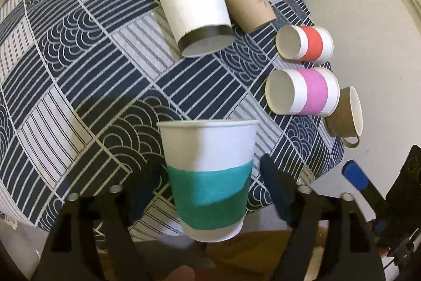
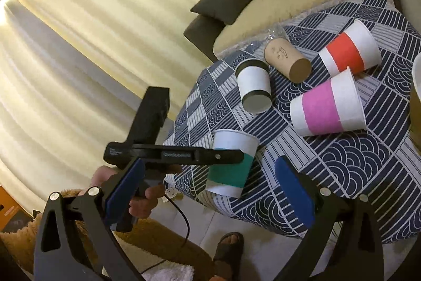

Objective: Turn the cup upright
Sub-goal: 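Rotate the right gripper to turn the teal-banded cup rim-up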

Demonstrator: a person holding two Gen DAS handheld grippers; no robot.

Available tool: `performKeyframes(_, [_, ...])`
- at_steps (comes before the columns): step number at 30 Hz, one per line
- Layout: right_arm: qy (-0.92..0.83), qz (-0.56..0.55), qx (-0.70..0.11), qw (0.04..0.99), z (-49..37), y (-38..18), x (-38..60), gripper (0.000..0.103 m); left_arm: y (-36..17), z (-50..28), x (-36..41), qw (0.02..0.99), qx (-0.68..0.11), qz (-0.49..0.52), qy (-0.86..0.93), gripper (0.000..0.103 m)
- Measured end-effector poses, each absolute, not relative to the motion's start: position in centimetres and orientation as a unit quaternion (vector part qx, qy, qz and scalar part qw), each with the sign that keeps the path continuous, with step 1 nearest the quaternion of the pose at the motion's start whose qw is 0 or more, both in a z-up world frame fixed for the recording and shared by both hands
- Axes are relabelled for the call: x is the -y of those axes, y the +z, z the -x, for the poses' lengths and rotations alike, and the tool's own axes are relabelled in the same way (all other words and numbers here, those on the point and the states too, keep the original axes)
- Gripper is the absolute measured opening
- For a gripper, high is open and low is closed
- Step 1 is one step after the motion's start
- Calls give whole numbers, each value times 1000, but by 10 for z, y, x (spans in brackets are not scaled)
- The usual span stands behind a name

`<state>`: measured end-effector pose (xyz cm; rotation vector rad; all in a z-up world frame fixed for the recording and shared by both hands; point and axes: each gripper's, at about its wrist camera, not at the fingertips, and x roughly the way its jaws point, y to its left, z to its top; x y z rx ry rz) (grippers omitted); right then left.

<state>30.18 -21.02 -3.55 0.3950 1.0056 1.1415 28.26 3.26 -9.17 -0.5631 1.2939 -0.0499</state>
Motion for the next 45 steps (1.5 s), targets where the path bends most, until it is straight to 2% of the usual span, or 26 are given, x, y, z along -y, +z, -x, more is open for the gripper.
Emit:
performKeyframes(7, [512, -155, -478, 697, -301, -48, 194, 98, -73, -275, -49, 774, -571, 272, -32, 80])
performKeyframes(15, [497, -109, -516, 690, -305, -63, 151, 98, -34, -226, -81, 833, -474, 284, -38, 80])
performKeyframes(23, [435, -53, -578, 689, -314, -85, 103, 97, -48, -177, -105, 854, -394, 337, -53, 80])
performKeyframes(25, [419, -25, -586, 693, -315, -91, 92, 88, -56, -165, -112, 854, -379, 350, -63, 80])
performKeyframes(36, [358, -24, -640, 680, -329, -102, 63, 84, -71, -147, -143, 846, -374, 370, -84, 80])
performKeyframes(39, [344, -4, -650, 678, -332, -100, 51, 77, -72, -145, -143, 843, -373, 376, -94, 80])
performKeyframes(41, [335, 7, -654, 678, -333, -98, 49, 66, -70, -143, -142, 845, -370, 373, -98, 80])
performKeyframes(45, [316, 30, -656, 684, -331, -93, 46, 66, -68, -138, -141, 845, -368, 373, -106, 80])
